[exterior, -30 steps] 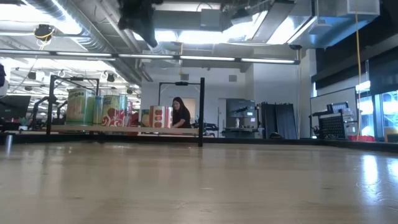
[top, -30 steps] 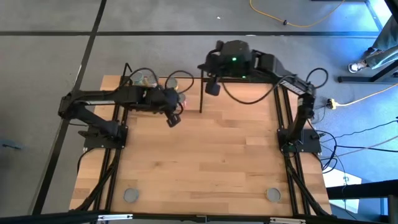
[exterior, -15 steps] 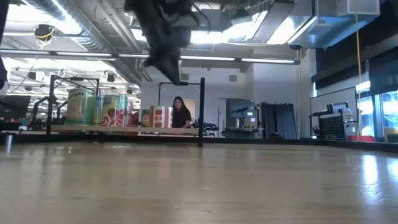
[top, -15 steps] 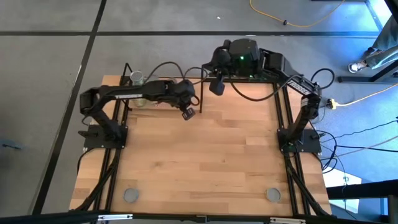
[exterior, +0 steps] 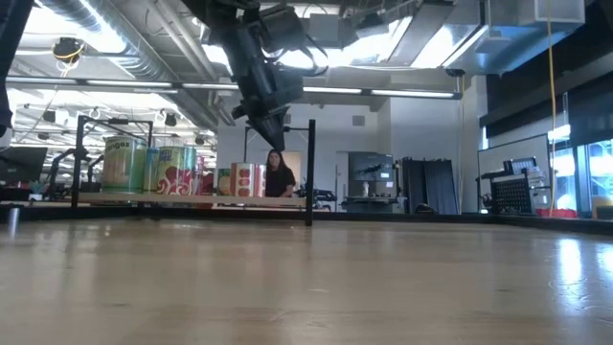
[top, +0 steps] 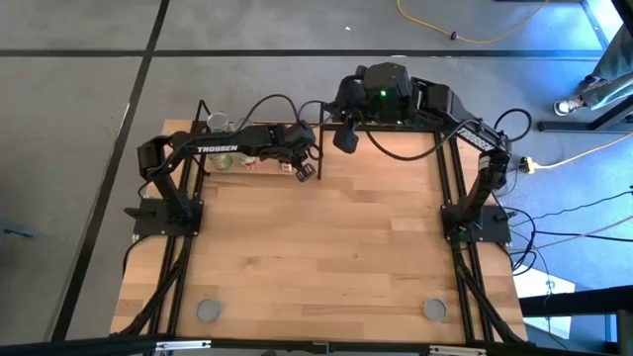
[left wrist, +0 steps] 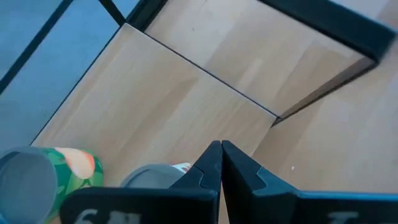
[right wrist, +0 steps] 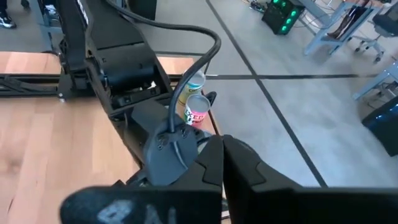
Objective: Pick and place cans onto a shelf
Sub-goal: Put the canned diced tomatoes on the shelf
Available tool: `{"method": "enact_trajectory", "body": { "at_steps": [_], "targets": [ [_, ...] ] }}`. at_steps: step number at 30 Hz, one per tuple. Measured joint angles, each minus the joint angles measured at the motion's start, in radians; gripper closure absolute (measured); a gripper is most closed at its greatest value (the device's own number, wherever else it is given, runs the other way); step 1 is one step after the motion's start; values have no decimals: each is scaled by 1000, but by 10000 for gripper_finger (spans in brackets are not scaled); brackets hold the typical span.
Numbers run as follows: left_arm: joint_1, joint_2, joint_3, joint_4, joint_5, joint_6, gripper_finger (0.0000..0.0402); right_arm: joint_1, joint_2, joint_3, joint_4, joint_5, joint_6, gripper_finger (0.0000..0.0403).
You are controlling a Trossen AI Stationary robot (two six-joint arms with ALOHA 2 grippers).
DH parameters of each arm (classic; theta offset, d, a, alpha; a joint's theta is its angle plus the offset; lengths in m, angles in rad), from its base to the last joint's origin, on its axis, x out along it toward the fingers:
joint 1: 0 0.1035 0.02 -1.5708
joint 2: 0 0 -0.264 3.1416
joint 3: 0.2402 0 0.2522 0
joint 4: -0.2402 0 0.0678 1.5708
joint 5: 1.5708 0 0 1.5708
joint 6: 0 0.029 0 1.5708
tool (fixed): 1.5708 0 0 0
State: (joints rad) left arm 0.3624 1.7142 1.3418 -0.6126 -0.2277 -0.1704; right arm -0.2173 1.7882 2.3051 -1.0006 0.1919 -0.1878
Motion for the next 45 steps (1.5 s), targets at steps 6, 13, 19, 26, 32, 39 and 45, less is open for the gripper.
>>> {"method": "enact_trajectory", "body": {
  "at_steps": [6,13,19,26,32,39,45],
  "targets": [
    [9,1,0,-8,21,24,401,0,0,0,-12,54,1,401],
    [9,65,1,-36,29,24,402,0,0,0,-16,103,0,401],
    [8,102,1,-43,21,25,402,0,0,0,-15,103,0,401],
    [13,101,1,-61,2,25,402,0,0,0,-15,103,0,401],
    [13,101,1,-142,-12,24,402,0,0,0,-15,103,0,401],
    [13,101,1,-235,-44,18,402,0,0,0,-15,103,0,401],
    [6,101,1,-246,-43,21,402,0,0,0,-15,103,0,401]
  ]
}}
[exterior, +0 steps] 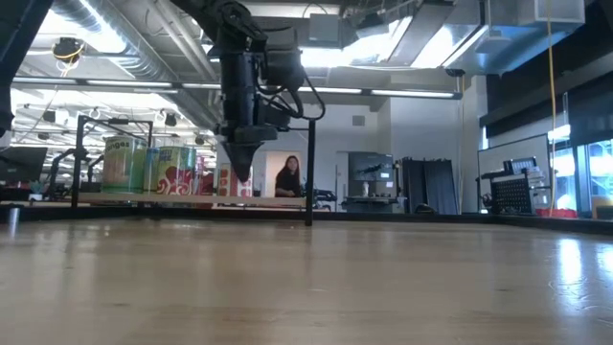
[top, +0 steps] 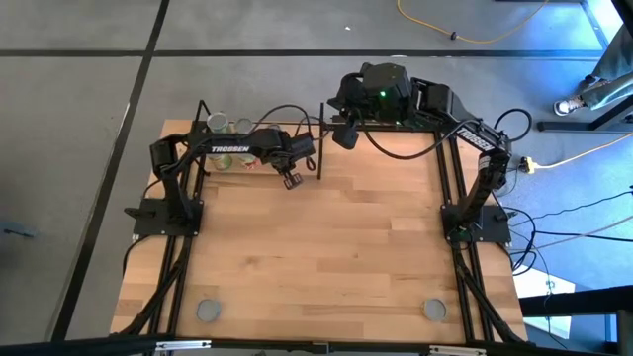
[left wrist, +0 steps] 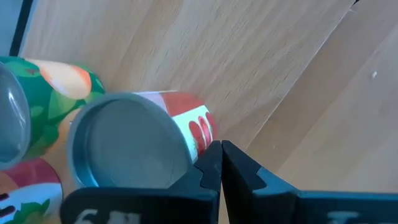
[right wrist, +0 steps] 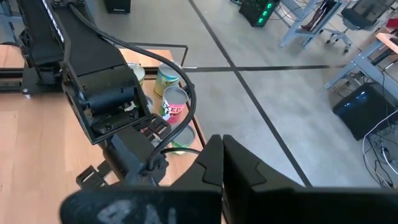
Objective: Pick and place cans onto a shelf
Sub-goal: Put the canned diced tomatoes on the shelf
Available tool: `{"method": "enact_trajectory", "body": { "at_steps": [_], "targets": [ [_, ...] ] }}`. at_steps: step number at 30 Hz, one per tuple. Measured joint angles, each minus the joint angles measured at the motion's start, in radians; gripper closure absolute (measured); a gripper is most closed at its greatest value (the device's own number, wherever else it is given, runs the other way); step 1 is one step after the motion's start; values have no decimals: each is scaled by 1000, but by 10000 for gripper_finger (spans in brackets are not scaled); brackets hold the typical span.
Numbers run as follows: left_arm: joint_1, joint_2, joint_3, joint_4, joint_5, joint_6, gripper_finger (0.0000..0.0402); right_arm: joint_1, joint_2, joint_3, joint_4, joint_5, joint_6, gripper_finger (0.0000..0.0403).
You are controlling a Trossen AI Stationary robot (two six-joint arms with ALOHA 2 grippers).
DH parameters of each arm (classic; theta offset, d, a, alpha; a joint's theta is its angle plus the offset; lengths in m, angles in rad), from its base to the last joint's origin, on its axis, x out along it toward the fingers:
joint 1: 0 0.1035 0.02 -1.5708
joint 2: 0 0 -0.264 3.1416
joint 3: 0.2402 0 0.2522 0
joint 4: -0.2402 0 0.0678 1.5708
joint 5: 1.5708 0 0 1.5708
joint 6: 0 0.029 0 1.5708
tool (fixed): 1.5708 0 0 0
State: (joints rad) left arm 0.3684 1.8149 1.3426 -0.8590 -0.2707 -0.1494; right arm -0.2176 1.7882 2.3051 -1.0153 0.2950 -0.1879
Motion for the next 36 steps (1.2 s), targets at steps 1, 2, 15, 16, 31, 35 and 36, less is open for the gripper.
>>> {"method": "enact_trajectory", "body": {
  "at_steps": [1,2,15,16,31,35,36],
  "targets": [
    [-4,0,0,6,-1,4,402,0,0,0,0,0,0,401],
    [-10,-2,0,15,0,9,402,0,0,0,0,0,0,401],
    [-17,-29,-1,116,-84,81,402,0,0,0,1,0,0,401],
    [-9,-28,-1,116,-83,81,402,0,0,0,1,0,0,401],
    [36,-27,-1,77,-52,81,402,0,0,0,1,0,1,401],
    [13,-40,-1,86,-63,81,402,0,0,0,0,0,1,401],
    [8,-50,-1,91,-68,81,401,0,0,0,0,0,1,401]
  ]
}}
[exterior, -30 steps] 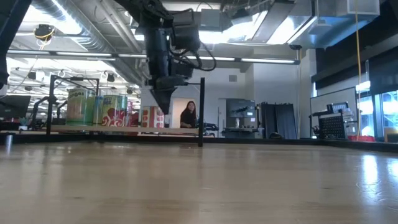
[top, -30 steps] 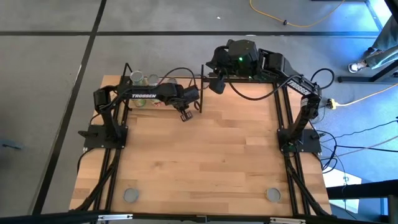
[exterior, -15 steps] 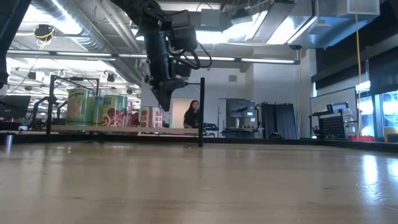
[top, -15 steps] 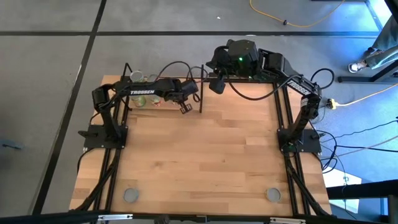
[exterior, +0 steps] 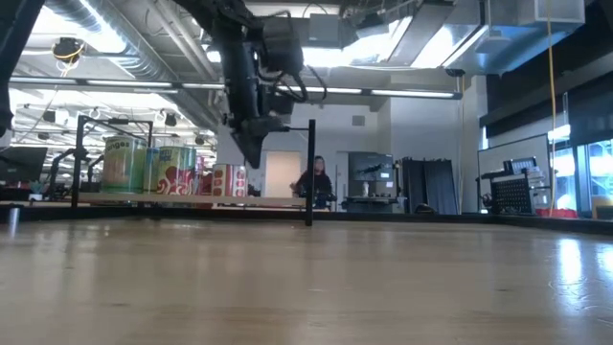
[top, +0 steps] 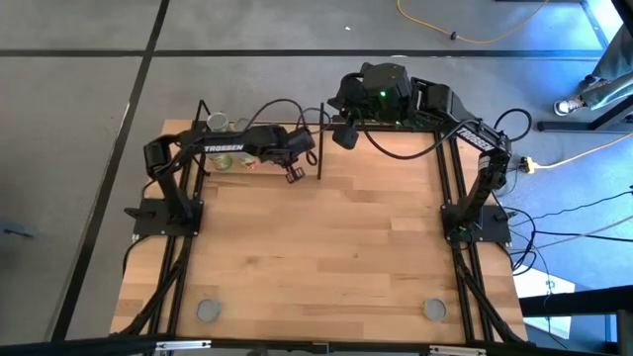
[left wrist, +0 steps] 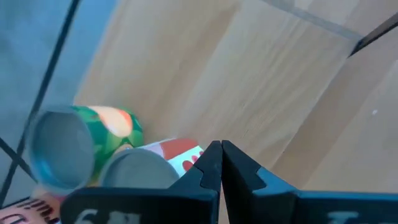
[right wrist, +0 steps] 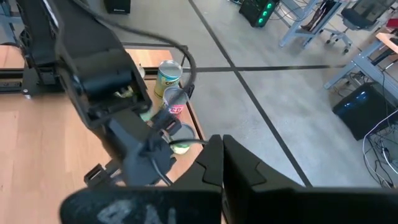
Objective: Pick and place cans onto a shelf
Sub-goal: Put the canned diced tomatoes on the shelf
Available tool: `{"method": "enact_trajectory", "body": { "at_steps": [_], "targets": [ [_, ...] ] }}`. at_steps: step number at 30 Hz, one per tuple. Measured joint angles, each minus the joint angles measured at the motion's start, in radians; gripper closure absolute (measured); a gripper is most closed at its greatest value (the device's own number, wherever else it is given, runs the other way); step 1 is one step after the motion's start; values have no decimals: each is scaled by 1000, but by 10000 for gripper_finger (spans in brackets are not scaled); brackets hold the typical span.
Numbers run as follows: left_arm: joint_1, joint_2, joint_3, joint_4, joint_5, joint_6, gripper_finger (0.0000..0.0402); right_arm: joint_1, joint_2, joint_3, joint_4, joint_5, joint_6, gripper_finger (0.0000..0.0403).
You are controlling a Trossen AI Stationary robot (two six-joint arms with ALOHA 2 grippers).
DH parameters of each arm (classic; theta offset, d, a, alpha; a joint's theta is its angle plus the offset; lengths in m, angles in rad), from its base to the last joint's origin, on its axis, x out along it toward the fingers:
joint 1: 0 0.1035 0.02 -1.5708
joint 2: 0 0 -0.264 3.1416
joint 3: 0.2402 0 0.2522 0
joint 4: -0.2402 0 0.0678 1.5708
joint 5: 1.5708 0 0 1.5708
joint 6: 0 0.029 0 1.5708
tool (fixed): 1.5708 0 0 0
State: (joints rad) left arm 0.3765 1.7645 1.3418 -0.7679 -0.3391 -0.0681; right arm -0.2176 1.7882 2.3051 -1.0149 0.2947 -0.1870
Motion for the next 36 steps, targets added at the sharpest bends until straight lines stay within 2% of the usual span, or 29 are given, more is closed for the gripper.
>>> {"method": "enact_trajectory", "body": {
  "at_steps": [5,8,14,32,36],
  "targets": [
    [-13,-77,0,-21,-83,-31,401,0,0,0,0,0,3,401],
    [-1,-119,2,-61,-99,-77,402,0,0,0,0,0,3,401],
    [40,-122,2,-189,-81,-129,402,0,0,0,0,0,3,401],
    [98,-115,0,-176,68,-133,401,0,0,0,0,0,3,401],
    [100,-115,0,-176,69,-131,401,0,0,0,0,0,3,401]
  ]
}}
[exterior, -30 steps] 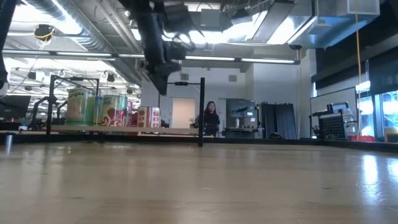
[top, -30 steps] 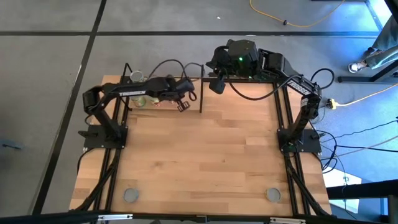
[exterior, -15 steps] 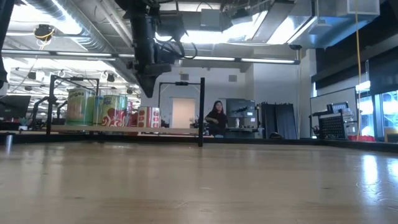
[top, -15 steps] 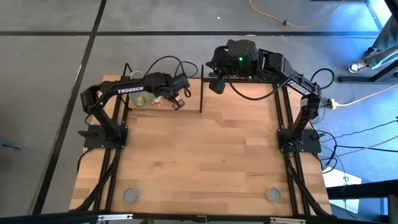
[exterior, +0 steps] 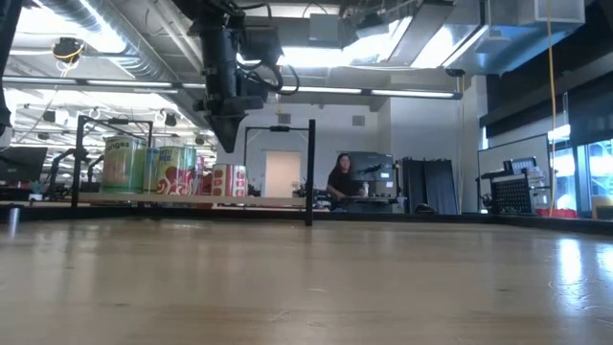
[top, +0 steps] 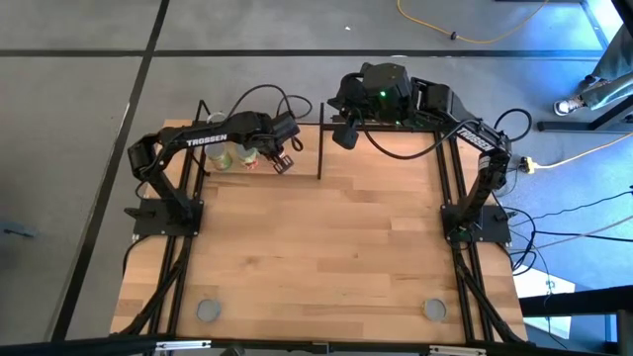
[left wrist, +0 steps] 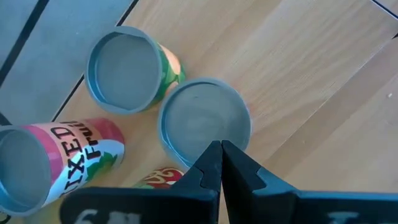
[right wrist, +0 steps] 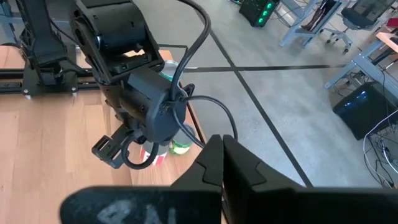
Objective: Pick and place cans onto a shelf
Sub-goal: Put the canned diced tomatoes on the shelf
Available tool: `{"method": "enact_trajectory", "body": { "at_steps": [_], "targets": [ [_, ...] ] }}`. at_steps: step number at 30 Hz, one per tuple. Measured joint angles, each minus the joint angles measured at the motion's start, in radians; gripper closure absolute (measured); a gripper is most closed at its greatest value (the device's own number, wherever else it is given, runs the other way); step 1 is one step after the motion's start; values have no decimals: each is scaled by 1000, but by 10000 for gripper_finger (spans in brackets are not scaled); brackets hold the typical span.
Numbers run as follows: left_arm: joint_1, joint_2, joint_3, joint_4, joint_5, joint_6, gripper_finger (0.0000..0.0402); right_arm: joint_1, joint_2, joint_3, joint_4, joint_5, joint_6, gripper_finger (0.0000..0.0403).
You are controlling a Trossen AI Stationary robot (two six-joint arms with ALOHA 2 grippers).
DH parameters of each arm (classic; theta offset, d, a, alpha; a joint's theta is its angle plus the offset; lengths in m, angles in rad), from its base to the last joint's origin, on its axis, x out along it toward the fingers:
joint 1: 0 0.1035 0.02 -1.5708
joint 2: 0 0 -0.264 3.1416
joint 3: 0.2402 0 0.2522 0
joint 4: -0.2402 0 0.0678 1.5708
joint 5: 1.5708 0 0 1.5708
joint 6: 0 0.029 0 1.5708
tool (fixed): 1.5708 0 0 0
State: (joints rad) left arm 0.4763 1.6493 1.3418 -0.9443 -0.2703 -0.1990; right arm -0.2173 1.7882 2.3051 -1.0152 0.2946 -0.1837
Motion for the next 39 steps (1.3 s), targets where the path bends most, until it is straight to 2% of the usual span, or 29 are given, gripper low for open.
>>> {"method": "enact_trajectory", "body": {
  "at_steps": [5,10,14,19,30,39],
  "targets": [
    [21,0,0,0,55,22,402,0,0,0,0,0,-1,401],
    [35,0,0,0,43,23,402,0,0,0,0,0,-2,401],
    [50,6,0,-1,122,46,402,0,0,0,0,0,-3,401],
    [54,34,0,-5,96,45,401,0,0,0,0,0,-3,401],
    [53,56,0,-33,135,45,401,0,0,0,0,0,-4,401],
    [50,56,0,-85,116,45,401,0,0,0,0,0,-4,401]
  ]
}}
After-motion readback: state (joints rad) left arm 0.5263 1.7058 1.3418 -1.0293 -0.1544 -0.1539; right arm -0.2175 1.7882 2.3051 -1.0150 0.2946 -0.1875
